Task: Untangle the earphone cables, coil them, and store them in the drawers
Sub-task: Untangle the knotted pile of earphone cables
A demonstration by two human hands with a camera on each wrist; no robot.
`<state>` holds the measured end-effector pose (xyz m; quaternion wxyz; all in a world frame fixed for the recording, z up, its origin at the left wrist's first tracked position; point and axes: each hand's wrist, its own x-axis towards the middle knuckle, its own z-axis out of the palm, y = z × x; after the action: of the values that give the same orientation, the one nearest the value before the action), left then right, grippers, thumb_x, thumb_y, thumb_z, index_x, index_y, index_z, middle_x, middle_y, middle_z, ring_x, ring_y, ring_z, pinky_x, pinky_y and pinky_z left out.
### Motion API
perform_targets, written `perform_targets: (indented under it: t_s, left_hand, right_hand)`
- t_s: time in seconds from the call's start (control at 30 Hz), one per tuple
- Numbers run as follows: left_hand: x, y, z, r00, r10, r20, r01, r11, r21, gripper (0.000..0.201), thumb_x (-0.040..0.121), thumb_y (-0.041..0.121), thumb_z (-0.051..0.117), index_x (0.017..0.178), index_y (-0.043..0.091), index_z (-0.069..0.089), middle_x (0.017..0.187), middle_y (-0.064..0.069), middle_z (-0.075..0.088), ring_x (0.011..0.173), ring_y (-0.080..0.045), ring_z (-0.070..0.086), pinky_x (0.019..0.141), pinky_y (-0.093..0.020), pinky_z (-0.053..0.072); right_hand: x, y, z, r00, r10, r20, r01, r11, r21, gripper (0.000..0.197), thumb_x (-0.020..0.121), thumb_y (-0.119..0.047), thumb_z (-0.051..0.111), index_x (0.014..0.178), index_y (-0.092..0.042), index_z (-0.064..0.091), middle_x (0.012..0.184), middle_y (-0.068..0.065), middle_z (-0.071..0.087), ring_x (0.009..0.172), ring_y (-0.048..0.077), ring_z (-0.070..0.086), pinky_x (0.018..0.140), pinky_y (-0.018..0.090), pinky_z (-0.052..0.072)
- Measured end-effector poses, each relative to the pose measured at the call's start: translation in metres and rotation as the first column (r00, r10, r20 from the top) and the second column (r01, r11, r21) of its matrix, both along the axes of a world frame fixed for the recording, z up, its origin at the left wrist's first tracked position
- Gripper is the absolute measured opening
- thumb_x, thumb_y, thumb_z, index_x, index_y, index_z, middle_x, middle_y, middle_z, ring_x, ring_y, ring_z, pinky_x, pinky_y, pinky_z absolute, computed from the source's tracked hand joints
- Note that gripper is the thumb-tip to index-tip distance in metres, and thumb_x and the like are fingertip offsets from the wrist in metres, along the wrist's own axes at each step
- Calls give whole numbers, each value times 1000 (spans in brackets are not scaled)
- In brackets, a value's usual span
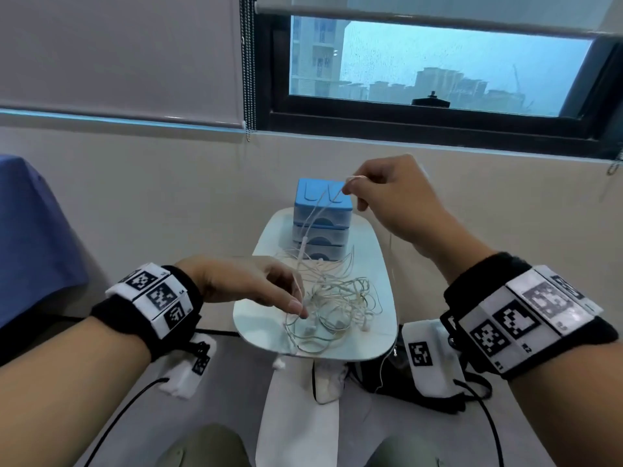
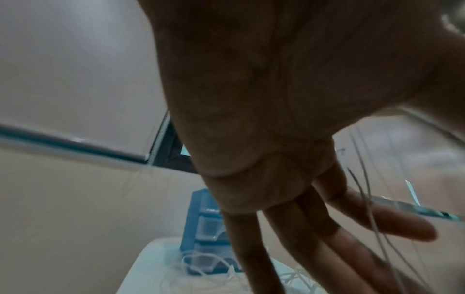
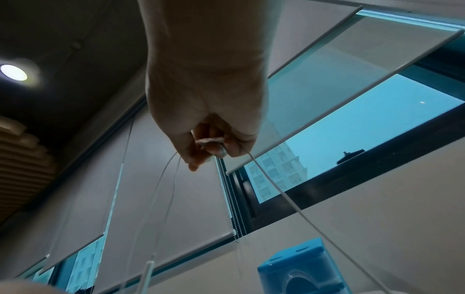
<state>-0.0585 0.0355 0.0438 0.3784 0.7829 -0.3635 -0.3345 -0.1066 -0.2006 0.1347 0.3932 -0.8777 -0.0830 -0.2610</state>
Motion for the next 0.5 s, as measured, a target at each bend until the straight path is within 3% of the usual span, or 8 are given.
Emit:
perform_targets:
  t_s: [0.1, 0.17, 0.23, 0.3, 0.37, 0.43, 0.5]
  left_hand:
    - [-8, -15, 12, 994, -98, 51, 90, 987, 135, 40, 80, 38, 83, 100, 8, 65, 98, -7, 68, 94, -17, 59, 91, -41, 42]
    - [-12, -23, 19, 994, -64, 90, 51, 989, 140, 48, 80, 40, 84, 114, 14, 61, 102, -10, 72, 97, -17, 65, 95, -44, 48]
    - [-18, -28, 29, 993, 58, 102, -61, 998, 23, 54, 83, 38, 84, 123, 18, 54, 107, -6, 74, 103, -20, 69, 103, -47, 49]
    - [-22, -33, 35, 964, 200, 176, -177, 975, -135, 52, 81, 41, 84, 117, 22, 52, 101, -1, 72, 94, -14, 69, 94, -40, 53]
    - [-27, -41, 28, 932, 302, 201, -235, 925, -299, 52, 79, 43, 86, 114, 24, 54, 104, -1, 68, 93, -9, 65, 89, -33, 54]
    - [-32, -52, 8, 936, 325, 133, -244, 874, -421, 57, 79, 42, 85, 124, 26, 55, 119, -4, 67, 109, -11, 66, 98, -32, 53]
    - [-39, -66, -13, 952, 304, 45, -250, 852, -460, 49, 90, 34, 77, 133, 25, 55, 131, -7, 65, 122, -15, 63, 104, -30, 52]
  right_hand:
    - [-2, 12, 3, 995, 57, 82, -52, 997, -64, 13, 91, -21, 68, 83, -21, 78, 70, 1, 71, 69, 17, 66, 70, 39, 56]
    - [-8, 17, 2, 987, 124, 103, -117, 990, -76, 11, 92, -22, 69, 86, -21, 78, 69, 0, 70, 70, 18, 66, 72, 37, 55]
    - [-13, 20, 1, 973, 206, 108, -201, 978, -58, 14, 94, -23, 70, 87, -14, 77, 71, 6, 70, 67, 22, 64, 69, 38, 54]
    - [-15, 23, -2, 965, 230, 124, -224, 973, -59, 24, 96, -30, 69, 84, -10, 76, 71, 15, 67, 62, 27, 58, 62, 37, 48]
    - [-14, 22, -5, 976, 174, 133, -163, 983, -89, 36, 95, -40, 68, 79, -9, 75, 64, 15, 59, 55, 14, 45, 57, 30, 37]
    - [-13, 21, -7, 987, 102, 124, -87, 989, -119, 48, 95, -49, 65, 77, -7, 75, 63, 16, 54, 53, 12, 41, 56, 28, 35]
    - [-15, 21, -8, 995, 61, 76, -51, 991, -121, 52, 96, -56, 60, 75, -12, 77, 66, 14, 62, 55, 21, 53, 59, 33, 45]
